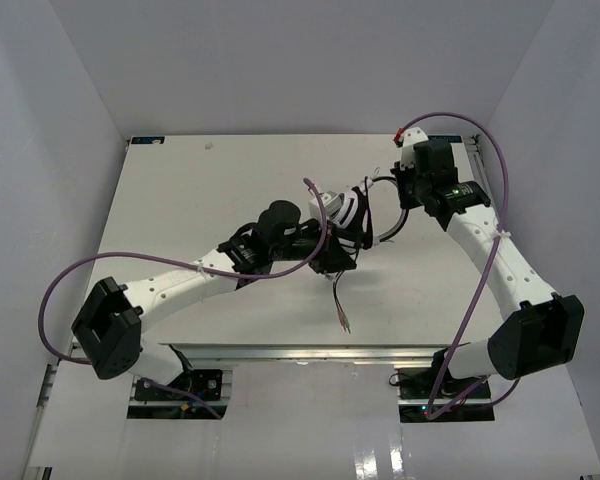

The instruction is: Wrap the headphones

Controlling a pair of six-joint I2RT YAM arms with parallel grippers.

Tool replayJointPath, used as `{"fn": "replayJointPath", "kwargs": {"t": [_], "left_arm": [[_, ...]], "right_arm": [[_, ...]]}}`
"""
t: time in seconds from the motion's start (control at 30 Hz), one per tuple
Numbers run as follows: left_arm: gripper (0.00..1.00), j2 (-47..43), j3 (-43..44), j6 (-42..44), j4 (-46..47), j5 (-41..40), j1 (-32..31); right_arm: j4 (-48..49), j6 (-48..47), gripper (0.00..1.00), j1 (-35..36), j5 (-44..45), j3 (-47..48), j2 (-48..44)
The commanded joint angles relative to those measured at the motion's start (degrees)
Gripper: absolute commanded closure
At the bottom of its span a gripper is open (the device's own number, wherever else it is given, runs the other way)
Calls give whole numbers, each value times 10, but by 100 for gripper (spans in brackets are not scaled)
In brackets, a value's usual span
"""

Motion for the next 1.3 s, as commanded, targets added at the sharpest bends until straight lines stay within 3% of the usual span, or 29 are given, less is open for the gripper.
{"fn": "replayJointPath", "kwargs": {"t": [0.0,0.27,0.57,0.8,1.1,1.27], "left_arm": [[100,20,-58,-16,86,-53,-25],[100,144,-31,1,122,-117,-44],[90,221,-13,44,86,-239,-41],[69,265,46,74,32,-249,-18],[65,280,57,69,27,-232,23],[55,267,55,79,15,-229,35]], "right_arm": [[92,117,92,-20,-85,-34,-33],[121,159,92,-33,-114,-74,1],[122,181,92,-51,-130,-44,109],[122,181,92,-54,-125,-7,173],[121,179,92,-60,-156,40,242],[121,167,92,-60,-181,60,290]]}}
